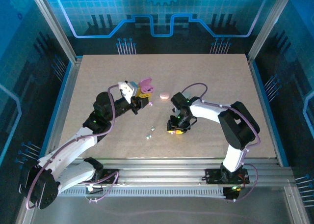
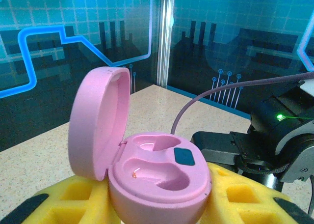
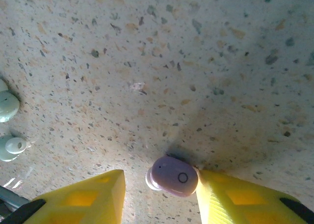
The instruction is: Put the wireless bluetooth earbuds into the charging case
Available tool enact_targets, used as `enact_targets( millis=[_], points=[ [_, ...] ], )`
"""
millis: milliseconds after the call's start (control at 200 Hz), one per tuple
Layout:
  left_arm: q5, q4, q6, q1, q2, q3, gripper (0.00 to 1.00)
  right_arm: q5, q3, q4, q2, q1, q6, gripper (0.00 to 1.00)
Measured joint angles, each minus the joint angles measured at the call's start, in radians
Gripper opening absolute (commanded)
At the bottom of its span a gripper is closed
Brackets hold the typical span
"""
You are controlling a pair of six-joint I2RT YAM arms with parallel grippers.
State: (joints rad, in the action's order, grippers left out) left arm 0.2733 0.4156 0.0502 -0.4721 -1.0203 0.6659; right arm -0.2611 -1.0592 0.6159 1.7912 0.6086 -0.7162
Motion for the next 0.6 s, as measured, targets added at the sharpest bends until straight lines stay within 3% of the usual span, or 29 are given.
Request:
enact_targets(
  millis=[595],
  points=[
    [0.000, 0.000, -0.011, 0.000, 0.000, 0.000, 0.36, 0.058, -0.108, 0.036, 0.068, 0.020, 0.049, 0.37]
  ],
)
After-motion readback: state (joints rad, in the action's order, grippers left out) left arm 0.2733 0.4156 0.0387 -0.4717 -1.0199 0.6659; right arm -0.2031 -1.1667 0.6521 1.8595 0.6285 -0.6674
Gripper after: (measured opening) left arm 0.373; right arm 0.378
